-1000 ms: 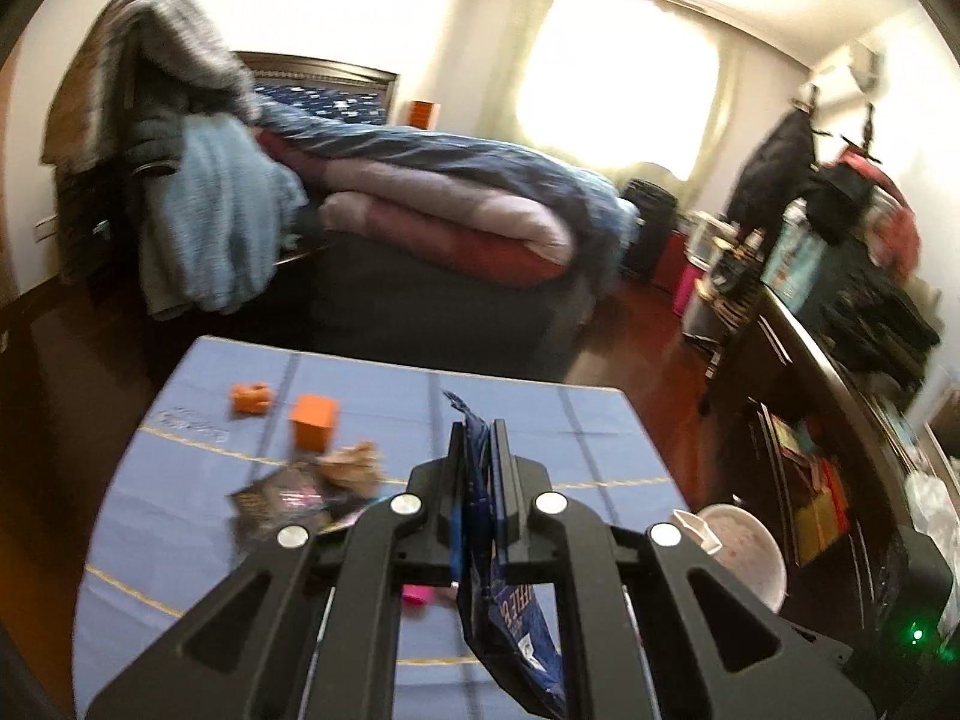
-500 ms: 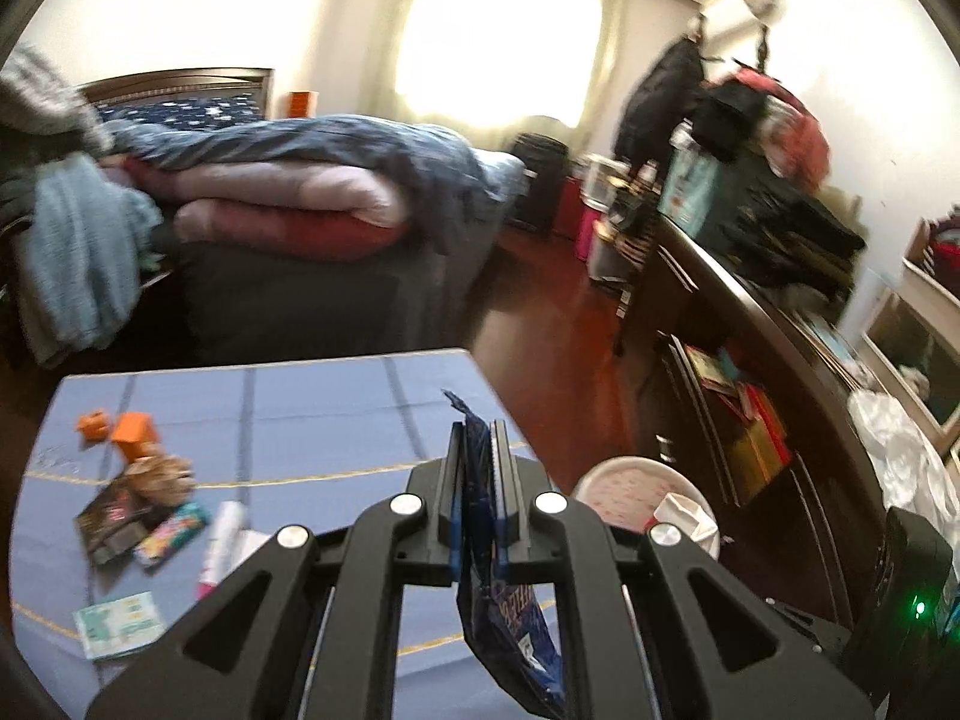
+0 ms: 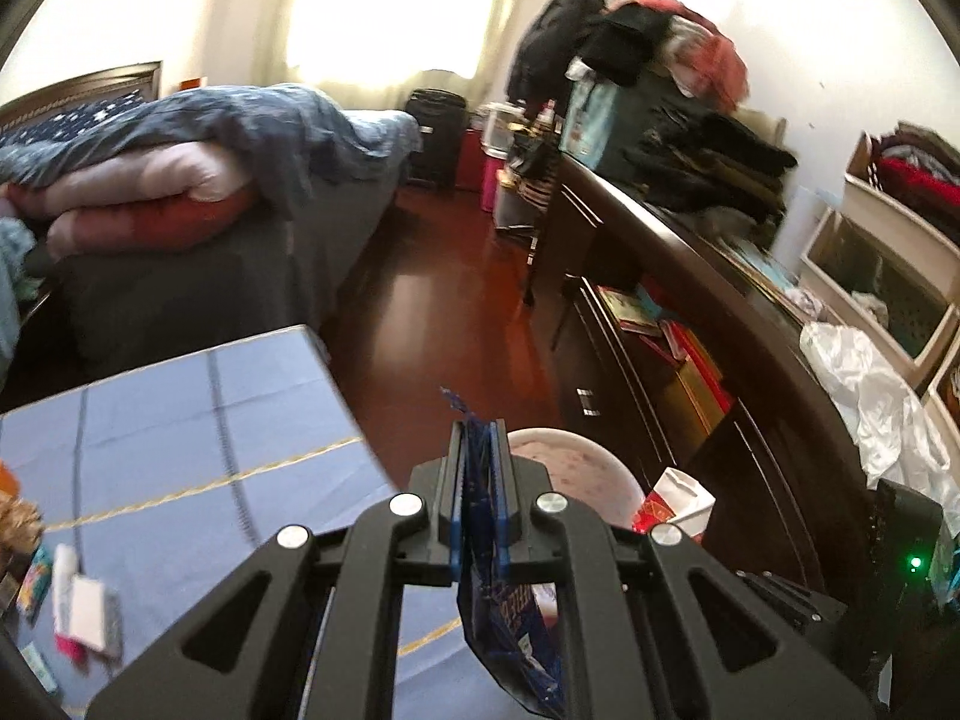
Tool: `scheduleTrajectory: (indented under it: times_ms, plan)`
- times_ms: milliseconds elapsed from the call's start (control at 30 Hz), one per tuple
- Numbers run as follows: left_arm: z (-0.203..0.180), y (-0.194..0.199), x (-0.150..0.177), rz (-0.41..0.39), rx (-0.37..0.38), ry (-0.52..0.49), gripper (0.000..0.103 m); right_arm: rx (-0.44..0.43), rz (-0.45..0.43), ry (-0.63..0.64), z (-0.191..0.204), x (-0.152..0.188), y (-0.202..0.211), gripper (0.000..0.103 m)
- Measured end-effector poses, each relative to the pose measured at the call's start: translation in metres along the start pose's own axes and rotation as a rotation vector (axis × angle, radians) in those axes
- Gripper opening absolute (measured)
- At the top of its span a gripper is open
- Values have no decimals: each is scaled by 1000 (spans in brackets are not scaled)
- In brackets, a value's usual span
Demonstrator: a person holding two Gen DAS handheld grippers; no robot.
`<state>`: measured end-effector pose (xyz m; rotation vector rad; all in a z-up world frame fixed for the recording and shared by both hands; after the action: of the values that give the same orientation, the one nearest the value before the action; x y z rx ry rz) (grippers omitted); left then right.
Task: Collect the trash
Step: 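Carry both items over the wastebasket and open both tools to drop them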
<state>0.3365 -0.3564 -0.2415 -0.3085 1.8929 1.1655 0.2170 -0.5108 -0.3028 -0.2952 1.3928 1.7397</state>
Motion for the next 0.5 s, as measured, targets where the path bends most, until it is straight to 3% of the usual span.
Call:
scheduleTrajectory:
  times_ms: [167,433,500]
  plan:
    - [-26,-45,-4,22,21,-66,10,53,16,-39,-31,-4,-23,24]
    - [-44,-114,-2,101,60,-89,11,97,31,-48,-58,-13,-54,24]
    - [-47,-127,0,115,65,-93,16,106,34,-45,-62,-15,-62,24]
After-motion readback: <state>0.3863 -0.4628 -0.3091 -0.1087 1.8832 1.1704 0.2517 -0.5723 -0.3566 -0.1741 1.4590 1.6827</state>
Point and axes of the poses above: each gripper's, at about its wrist camera, not at the fingertips, and y roughly against the way its jaws point, z to its left, x to its underside, the point moved 5 cm from there along -y, roughly the way its jaws point, and after that the axes turned 1 degree about -x, right-handed, at the moved point
